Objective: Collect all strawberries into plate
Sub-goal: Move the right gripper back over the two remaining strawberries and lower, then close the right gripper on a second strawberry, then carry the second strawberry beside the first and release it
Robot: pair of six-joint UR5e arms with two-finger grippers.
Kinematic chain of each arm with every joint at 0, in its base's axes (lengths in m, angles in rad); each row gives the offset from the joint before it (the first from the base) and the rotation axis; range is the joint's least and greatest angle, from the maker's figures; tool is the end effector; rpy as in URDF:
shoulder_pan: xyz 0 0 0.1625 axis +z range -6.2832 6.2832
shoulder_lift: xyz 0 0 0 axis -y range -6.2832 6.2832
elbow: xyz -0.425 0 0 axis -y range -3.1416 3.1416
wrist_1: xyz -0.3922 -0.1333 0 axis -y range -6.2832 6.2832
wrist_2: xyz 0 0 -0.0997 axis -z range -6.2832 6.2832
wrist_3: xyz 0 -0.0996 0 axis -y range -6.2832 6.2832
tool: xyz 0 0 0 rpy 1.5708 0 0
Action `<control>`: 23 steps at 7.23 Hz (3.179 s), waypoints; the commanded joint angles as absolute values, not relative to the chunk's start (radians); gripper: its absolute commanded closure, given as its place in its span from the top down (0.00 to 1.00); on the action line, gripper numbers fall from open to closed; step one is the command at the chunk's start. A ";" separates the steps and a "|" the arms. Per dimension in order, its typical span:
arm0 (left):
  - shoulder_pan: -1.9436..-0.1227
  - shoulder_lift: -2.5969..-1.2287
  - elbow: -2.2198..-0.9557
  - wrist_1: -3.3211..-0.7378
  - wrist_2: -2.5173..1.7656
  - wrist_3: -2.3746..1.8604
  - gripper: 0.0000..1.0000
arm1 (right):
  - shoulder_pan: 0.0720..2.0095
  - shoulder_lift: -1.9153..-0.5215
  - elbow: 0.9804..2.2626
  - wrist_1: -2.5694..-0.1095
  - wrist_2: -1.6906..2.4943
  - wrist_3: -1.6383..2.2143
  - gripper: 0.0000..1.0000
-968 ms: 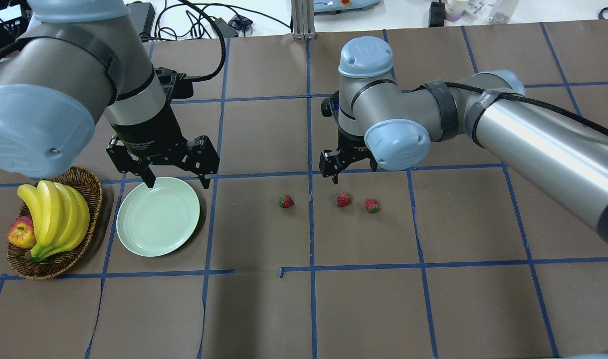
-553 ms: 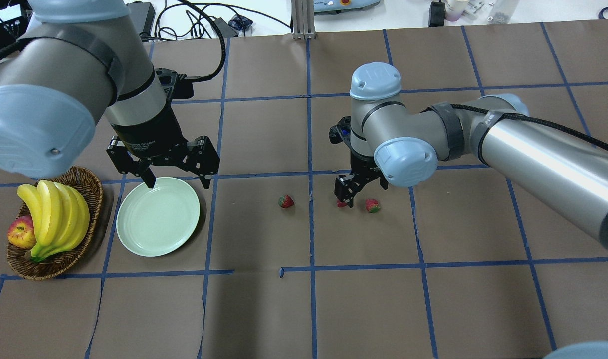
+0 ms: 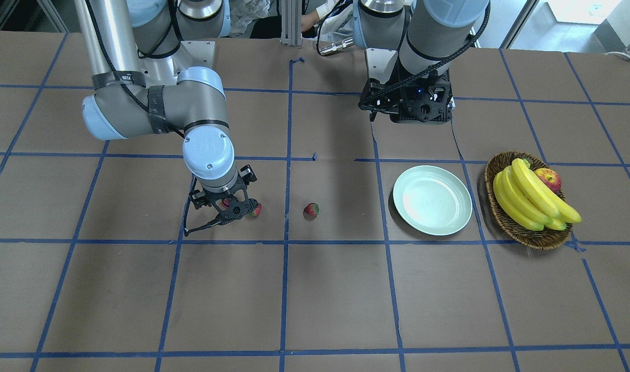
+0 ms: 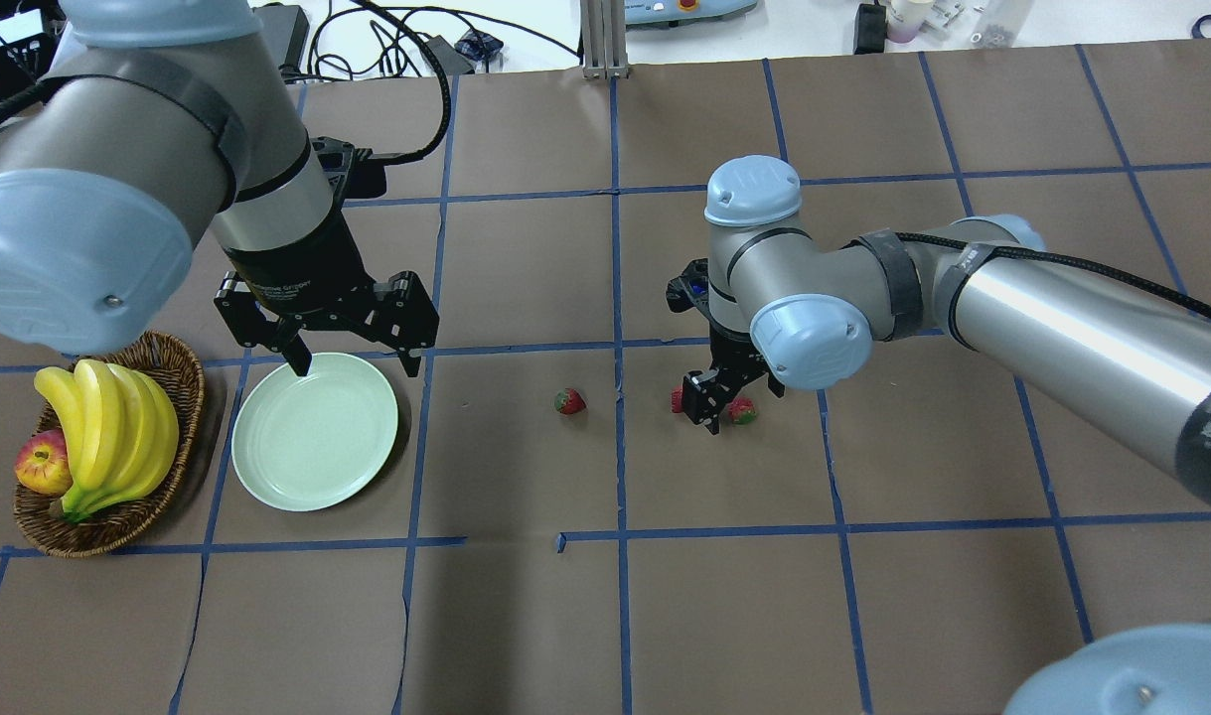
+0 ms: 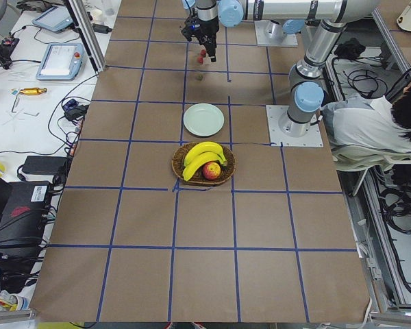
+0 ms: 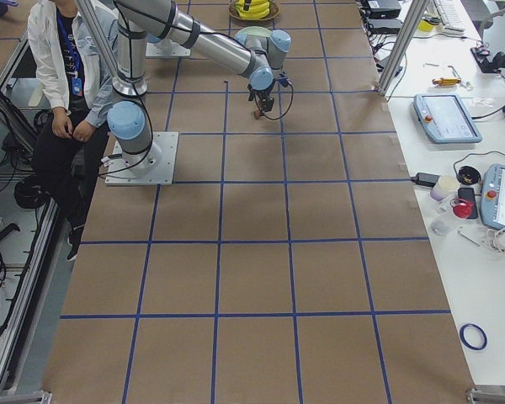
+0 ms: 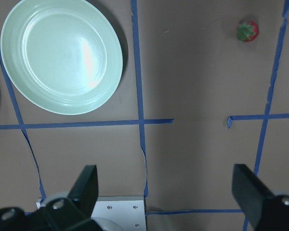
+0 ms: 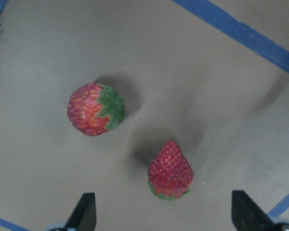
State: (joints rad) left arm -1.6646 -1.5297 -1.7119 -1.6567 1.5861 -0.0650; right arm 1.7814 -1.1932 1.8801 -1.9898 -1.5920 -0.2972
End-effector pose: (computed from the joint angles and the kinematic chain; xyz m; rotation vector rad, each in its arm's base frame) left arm -0.1736 -0.4380 0.4317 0.0468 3.0981 0.2861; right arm 0.2390 -0.4906 0.1864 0.7840 -3.0033 -0.4193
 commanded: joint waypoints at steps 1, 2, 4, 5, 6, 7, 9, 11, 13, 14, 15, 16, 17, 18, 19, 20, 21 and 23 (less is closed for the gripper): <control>-1.666 -1.531 -1.712 -1.657 1.586 -0.067 1.00 | 1.781 -1.177 1.882 -2.019 -1.594 -0.296 0.97; -1.667 -1.531 -1.713 -1.657 1.586 -0.069 1.00 | 1.781 -1.169 1.882 -2.022 -1.594 -0.296 0.88; -1.667 -1.531 -1.713 -1.657 1.585 -0.071 1.00 | 1.782 -1.161 1.882 -2.054 -1.595 -0.296 0.67; -1.667 -1.531 -1.712 -1.657 1.585 -0.071 1.00 | 1.782 -1.161 1.884 -2.054 -1.598 -0.299 0.27; -1.667 -1.531 -1.712 -1.655 1.583 -0.072 1.00 | 1.781 -1.163 1.882 -2.054 -1.614 -0.298 0.00; -1.667 -1.531 -1.713 -1.657 1.582 -0.072 1.00 | 1.782 -1.164 1.882 -2.054 -1.626 -0.295 0.00; -1.667 -1.531 -1.713 -1.657 1.582 -0.072 1.00 | 1.781 -1.176 1.862 -2.054 -1.629 -0.282 0.00; -1.667 -1.531 -1.713 -1.657 1.580 -0.072 1.00 | 1.786 -1.212 1.786 -2.028 -1.638 -0.221 0.00; -1.669 -1.532 -1.713 -1.655 1.577 -0.072 1.00 | 1.821 -1.216 1.692 -1.999 -1.559 -0.068 0.00; -1.669 -1.532 -1.712 -1.655 1.577 -0.072 1.00 | 1.876 -1.209 1.662 -2.000 -1.534 0.013 0.00; -1.669 -1.531 -1.712 -1.654 1.578 -0.072 1.00 | 1.928 -1.206 1.655 -2.006 -1.534 0.079 0.00; -1.669 -1.531 -1.710 -1.654 1.580 -0.072 1.00 | 1.960 -1.187 1.655 -2.011 -1.526 0.124 0.00; -1.669 -1.531 -1.712 -1.655 1.580 -0.071 1.00 | 1.998 -1.158 1.657 -2.016 -1.519 0.153 0.00; -1.669 -1.531 -1.712 -1.655 1.582 -0.071 1.00 | 2.028 -1.141 1.670 -2.007 -1.519 0.155 0.00; -1.669 -1.531 -1.712 -1.657 1.583 -0.071 1.00 | 2.037 -1.137 1.680 -2.002 -1.516 0.164 0.00; -1.669 -1.531 -1.712 -1.657 1.585 -0.071 1.00 | 2.039 -1.132 1.698 -2.006 -1.472 0.163 0.00; -1.667 -1.529 -1.712 -1.657 1.585 -0.069 1.00 | 2.039 -1.126 1.709 -2.006 -1.468 0.157 0.00; -1.667 -1.529 -1.712 -1.657 1.585 -0.068 1.00 | 2.039 -1.094 1.712 -2.014 -1.427 0.150 0.00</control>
State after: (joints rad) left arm -1.6677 -1.5297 -1.7119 -1.6567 1.5845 -0.0688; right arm 2.0382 -1.1161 1.7088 -2.0081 -1.4529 0.1536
